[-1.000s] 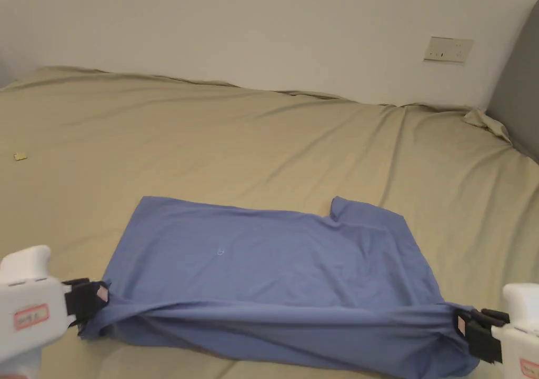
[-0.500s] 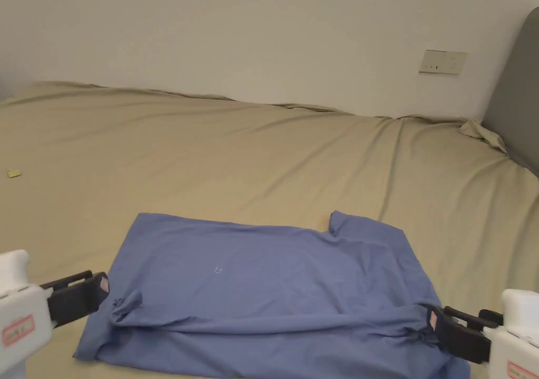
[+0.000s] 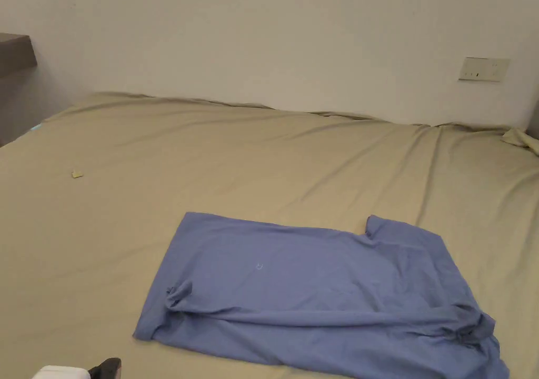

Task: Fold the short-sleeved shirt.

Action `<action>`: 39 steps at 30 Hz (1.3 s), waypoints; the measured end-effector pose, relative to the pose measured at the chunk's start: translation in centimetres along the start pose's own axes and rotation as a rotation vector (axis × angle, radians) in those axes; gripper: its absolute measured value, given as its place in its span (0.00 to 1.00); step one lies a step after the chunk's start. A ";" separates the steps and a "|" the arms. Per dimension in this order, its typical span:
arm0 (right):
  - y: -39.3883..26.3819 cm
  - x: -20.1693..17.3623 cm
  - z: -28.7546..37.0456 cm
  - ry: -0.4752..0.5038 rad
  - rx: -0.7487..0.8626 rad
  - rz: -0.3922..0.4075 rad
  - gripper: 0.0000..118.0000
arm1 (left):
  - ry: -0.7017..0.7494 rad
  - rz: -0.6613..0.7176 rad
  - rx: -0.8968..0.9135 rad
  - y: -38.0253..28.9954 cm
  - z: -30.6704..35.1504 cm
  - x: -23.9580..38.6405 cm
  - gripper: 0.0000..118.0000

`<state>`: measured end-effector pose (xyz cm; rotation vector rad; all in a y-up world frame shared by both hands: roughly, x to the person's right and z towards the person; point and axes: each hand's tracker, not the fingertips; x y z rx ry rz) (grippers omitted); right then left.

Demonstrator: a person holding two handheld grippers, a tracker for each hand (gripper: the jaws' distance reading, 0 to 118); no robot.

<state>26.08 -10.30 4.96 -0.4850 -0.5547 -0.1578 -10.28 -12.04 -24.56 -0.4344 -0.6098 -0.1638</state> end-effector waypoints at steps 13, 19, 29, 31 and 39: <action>2.6 4.4 -3.6 -0.044 -0.038 -0.029 0.04 | -0.051 -0.040 -0.286 3.9 -18.1 -1.0 0.79; 3.0 6.2 -7.0 -0.038 -0.106 -0.054 0.04 | -0.076 0.088 -0.429 3.2 -20.5 -1.7 0.63; 2.5 10.1 -18.7 0.009 -0.377 -0.153 0.97 | -0.132 0.273 -0.390 3.1 -20.2 -3.4 0.09; 1.9 10.5 -20.6 0.038 -0.401 -0.211 0.96 | -0.139 0.288 -0.384 2.9 -20.1 -3.5 0.09; 3.4 8.6 -18.4 0.008 -0.302 -0.168 0.10 | -0.156 0.298 -0.367 3.8 -19.7 -3.4 0.08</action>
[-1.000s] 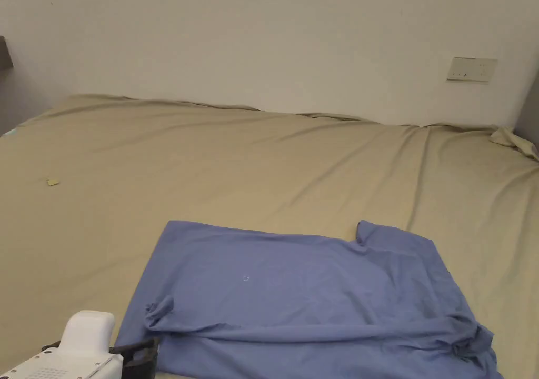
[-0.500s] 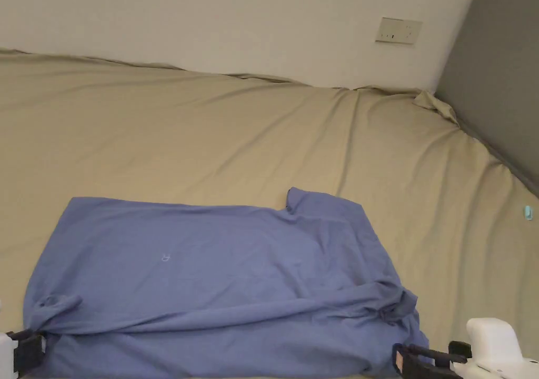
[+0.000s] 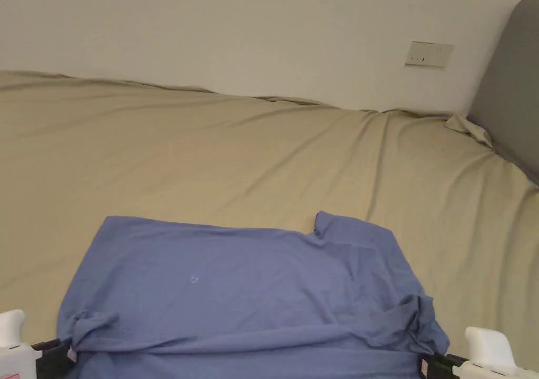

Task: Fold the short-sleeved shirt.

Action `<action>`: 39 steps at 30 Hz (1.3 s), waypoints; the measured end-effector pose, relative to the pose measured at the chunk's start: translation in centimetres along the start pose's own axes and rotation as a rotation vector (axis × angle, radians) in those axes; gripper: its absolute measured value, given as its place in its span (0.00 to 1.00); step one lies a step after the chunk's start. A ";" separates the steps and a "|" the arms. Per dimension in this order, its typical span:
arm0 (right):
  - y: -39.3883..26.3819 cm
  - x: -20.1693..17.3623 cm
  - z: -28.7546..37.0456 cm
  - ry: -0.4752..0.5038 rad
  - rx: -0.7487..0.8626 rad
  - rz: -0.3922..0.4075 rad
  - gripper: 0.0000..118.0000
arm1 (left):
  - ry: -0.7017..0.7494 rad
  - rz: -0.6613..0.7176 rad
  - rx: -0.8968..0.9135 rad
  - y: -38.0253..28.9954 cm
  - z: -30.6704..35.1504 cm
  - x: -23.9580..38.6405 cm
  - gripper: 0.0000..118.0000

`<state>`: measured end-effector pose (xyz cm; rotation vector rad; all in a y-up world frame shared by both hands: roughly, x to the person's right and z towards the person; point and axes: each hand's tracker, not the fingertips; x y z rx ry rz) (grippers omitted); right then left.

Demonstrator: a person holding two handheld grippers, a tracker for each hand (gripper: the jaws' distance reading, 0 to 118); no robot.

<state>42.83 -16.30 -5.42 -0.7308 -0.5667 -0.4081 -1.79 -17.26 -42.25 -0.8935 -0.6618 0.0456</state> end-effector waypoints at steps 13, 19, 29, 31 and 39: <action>0.4 -0.4 8.7 0.083 0.089 0.017 0.10 | -0.092 -0.053 0.111 -0.2 8.4 1.9 0.08; -2.7 0.0 14.4 0.063 0.075 0.008 0.10 | -0.106 -0.036 0.123 -3.7 13.7 1.5 0.08; -12.4 2.5 16.2 0.031 -0.133 -0.133 0.10 | -0.057 0.122 -0.060 -15.1 16.6 -1.8 0.08; -13.7 2.9 14.9 -0.018 -0.157 -0.133 0.10 | -0.056 0.135 -0.067 -16.2 16.2 -2.0 0.08; -13.4 2.7 16.7 -0.003 -0.120 -0.085 0.35 | -0.003 0.128 -0.028 -15.1 17.3 -1.5 0.17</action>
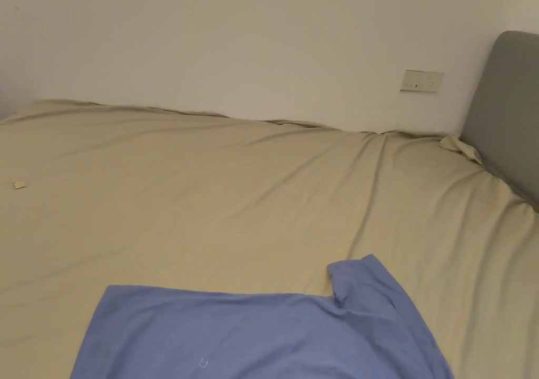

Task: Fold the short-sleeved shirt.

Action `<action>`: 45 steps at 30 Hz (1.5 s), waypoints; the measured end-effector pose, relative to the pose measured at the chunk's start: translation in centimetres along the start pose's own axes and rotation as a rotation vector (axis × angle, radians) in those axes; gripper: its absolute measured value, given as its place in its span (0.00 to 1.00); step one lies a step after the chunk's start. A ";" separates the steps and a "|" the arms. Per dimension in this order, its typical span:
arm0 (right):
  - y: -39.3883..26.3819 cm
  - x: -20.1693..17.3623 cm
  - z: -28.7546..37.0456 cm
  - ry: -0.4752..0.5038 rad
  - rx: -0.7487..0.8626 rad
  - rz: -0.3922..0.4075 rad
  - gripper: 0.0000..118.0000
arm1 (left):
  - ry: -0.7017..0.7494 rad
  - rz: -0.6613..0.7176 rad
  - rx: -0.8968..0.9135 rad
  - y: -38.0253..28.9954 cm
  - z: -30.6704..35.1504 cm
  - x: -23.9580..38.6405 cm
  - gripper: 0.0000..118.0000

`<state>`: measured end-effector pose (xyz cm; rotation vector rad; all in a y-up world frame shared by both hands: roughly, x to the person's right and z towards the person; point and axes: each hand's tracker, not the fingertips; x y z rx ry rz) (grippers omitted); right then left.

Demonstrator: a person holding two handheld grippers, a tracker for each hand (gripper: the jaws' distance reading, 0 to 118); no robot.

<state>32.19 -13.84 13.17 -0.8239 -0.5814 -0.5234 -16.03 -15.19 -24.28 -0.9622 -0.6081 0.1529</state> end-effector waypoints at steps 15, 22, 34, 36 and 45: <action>0.4 -11.3 7.6 -0.052 0.517 0.322 0.05 | 0.011 -0.302 0.530 -1.2 7.3 9.1 0.00; 2.4 -10.7 5.9 0.023 0.485 0.282 0.04 | 0.033 -0.324 0.467 4.5 2.7 9.0 0.09; 9.4 -8.7 1.2 -0.004 0.434 0.263 0.04 | 0.126 -0.400 -0.070 20.2 -20.2 8.5 0.91; 10.9 -8.1 0.5 -0.010 0.422 0.261 0.04 | 0.146 -0.371 -0.161 20.2 -22.9 8.2 0.90; 25.6 -3.6 -9.9 0.060 0.015 0.198 1.00 | 0.018 -0.307 -0.096 19.9 -21.1 8.0 0.00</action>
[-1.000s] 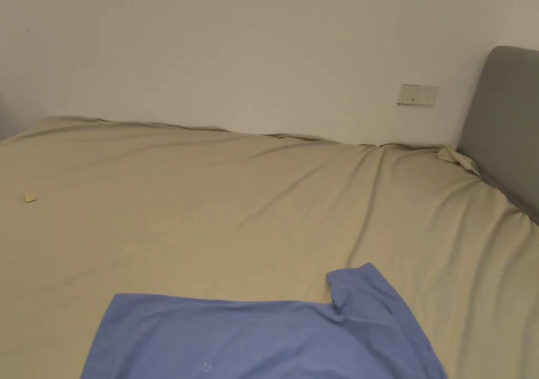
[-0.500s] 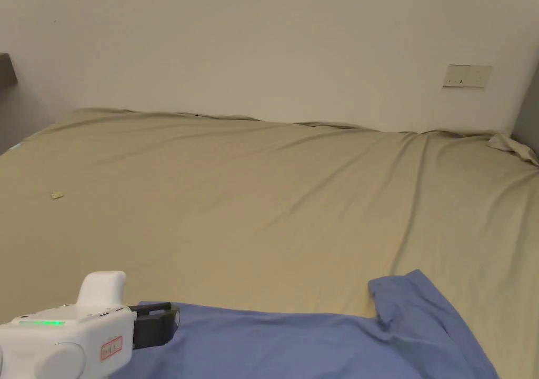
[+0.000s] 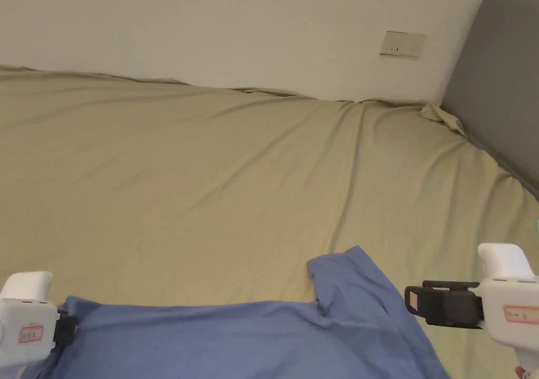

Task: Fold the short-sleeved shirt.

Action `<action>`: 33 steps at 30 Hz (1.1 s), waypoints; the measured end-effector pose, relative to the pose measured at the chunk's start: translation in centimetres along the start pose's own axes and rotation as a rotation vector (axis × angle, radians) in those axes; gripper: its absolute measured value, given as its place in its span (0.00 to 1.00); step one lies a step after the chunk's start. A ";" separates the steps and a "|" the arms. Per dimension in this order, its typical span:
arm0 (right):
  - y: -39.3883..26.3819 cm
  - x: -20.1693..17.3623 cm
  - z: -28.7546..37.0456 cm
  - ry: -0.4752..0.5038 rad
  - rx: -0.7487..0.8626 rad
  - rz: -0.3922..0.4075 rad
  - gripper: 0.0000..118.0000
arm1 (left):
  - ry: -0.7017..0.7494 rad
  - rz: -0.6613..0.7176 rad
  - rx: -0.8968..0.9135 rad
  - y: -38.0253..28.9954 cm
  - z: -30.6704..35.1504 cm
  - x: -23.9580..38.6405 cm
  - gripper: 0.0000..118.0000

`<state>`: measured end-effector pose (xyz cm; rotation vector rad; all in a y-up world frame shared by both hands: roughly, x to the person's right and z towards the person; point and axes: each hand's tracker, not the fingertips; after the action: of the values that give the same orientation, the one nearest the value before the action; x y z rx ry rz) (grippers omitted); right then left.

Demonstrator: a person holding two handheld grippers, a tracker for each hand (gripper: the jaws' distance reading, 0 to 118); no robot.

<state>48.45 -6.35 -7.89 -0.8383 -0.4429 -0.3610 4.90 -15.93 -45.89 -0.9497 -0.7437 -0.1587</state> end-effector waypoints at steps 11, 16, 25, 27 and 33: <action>2.7 2.9 -15.9 -0.105 -0.392 -0.151 0.72 | -0.018 -0.007 -0.026 0.1 0.9 0.2 0.00; 2.6 0.9 -13.2 -0.196 -0.277 -0.026 0.25 | -0.029 -0.016 -0.032 0.0 0.4 -0.4 0.00; 2.0 -2.1 -4.5 -0.095 -0.018 0.062 0.05 | -0.068 -0.095 0.070 -0.1 5.6 0.6 0.00; 1.6 -2.6 -2.3 -0.039 0.024 0.028 0.05 | -0.091 -0.101 0.119 -0.4 7.7 1.0 0.00; -1.4 -4.0 6.0 0.036 0.151 0.025 0.05 | -0.144 -0.102 0.214 -2.7 14.2 1.0 0.00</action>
<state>42.96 -2.00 -5.52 -0.6892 -0.4207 -0.3152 -2.72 -6.17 -38.27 -0.7248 -0.9231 -0.0977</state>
